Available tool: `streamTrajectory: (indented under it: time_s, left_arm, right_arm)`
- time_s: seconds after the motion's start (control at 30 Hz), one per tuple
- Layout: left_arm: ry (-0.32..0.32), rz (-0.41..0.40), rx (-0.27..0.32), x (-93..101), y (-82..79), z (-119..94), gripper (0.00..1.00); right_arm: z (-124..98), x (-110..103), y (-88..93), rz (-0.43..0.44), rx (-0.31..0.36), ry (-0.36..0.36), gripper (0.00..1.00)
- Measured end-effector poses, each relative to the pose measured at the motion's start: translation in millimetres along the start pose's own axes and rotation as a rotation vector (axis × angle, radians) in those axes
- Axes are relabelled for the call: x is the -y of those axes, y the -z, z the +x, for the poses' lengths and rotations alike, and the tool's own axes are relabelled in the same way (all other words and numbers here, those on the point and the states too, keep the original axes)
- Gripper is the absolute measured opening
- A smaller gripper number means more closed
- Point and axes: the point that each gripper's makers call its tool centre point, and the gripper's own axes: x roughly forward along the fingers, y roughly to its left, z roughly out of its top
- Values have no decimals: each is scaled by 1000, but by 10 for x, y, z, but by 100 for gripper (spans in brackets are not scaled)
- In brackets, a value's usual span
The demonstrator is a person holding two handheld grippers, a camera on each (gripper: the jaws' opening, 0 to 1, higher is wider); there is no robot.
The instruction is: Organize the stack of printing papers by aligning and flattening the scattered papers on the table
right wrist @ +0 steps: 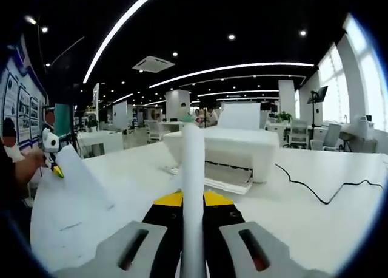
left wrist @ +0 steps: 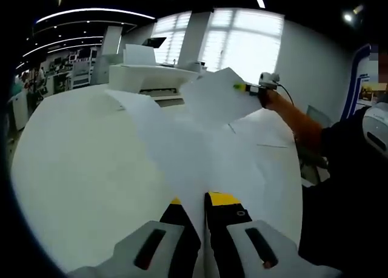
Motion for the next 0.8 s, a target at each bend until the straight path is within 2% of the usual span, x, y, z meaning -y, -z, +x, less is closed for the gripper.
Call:
streamTrajectory:
  time_s: [0.47, 0.8]
  left_arm:
    - [2, 7, 2, 30, -19, 1, 7]
    - [6, 7, 2, 56, -7, 21, 7]
  right_arm:
    - [-105, -126, -283, -30, 56, -11, 4]
    - [-203, -352, -571, -62, 114, -41, 4]
